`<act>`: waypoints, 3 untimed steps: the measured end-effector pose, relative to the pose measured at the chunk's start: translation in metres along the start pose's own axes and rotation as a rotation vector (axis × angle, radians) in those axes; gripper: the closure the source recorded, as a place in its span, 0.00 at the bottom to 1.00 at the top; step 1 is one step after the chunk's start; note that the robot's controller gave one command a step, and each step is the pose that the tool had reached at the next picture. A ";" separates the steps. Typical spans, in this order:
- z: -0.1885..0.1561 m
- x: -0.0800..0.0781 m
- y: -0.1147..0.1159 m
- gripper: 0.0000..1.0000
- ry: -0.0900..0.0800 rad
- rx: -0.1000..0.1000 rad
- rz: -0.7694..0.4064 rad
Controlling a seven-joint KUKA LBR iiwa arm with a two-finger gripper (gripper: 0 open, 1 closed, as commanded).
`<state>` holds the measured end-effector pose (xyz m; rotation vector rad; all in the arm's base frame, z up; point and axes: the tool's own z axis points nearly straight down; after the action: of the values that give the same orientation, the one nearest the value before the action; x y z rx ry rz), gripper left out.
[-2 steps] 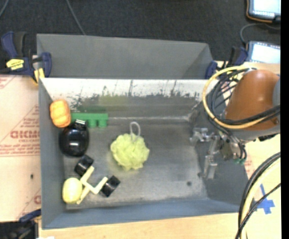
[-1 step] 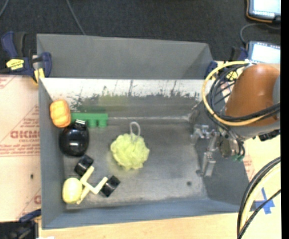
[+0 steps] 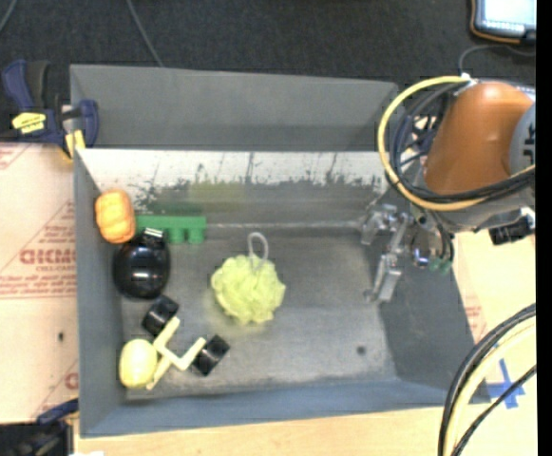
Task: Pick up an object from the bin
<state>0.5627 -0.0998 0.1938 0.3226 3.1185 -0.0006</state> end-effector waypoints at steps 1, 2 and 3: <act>0.004 -0.018 0.011 0.00 0.000 0.001 -0.146; 0.028 -0.014 0.051 0.00 -0.003 0.001 -0.011; 0.051 -0.032 0.081 0.00 -0.004 -0.001 -0.047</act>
Offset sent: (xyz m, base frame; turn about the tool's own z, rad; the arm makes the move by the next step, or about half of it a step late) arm 0.0261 0.0813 -0.0459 0.0437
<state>0.6111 -0.0274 0.1428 0.2491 3.1208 0.0007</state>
